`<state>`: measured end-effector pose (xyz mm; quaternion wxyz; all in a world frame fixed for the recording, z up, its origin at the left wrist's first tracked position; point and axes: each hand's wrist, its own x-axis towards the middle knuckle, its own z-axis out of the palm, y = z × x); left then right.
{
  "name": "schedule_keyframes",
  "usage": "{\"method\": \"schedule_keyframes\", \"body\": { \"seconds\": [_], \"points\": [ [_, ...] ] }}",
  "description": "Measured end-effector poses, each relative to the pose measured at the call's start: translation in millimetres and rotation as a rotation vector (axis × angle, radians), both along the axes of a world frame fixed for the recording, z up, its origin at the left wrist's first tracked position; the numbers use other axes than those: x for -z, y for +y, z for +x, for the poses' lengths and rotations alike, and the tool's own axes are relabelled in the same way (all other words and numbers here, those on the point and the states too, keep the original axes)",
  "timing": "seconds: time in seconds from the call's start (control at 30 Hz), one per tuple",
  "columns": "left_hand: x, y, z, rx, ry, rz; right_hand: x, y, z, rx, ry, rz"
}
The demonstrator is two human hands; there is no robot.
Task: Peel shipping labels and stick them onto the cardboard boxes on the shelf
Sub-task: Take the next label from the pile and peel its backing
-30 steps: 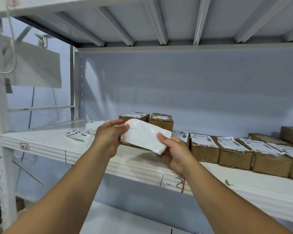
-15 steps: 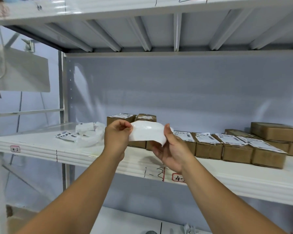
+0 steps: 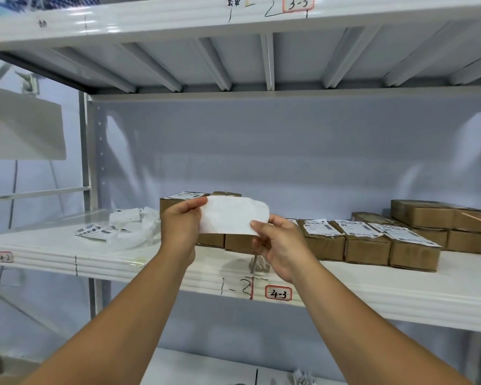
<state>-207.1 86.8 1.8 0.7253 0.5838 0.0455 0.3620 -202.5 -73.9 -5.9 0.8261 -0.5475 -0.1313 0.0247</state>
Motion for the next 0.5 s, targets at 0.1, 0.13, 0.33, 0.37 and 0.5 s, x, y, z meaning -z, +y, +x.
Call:
{"method": "schedule_keyframes", "body": {
  "seconds": [0.1,0.13,0.33,0.37,0.5],
  "points": [
    [-7,0,-5,0.092,-0.017,-0.014,-5,-6,4,0.100,-0.021,-0.052],
    [-8,-1,-7,0.097,-0.017,0.026,-6,-8,5,0.139,-0.048,-0.099],
    [-10,-13,-14,0.269,0.070,0.231,-15,-16,2,0.535,-0.520,-0.574],
    [-11,-17,-15,0.359,0.071,0.136,-13,-15,2,0.610,-0.635,-0.696],
    [-21,-31,-17,0.559,0.065,-0.180,0,-8,2,0.847,-1.154,-1.034]
  ]
}}
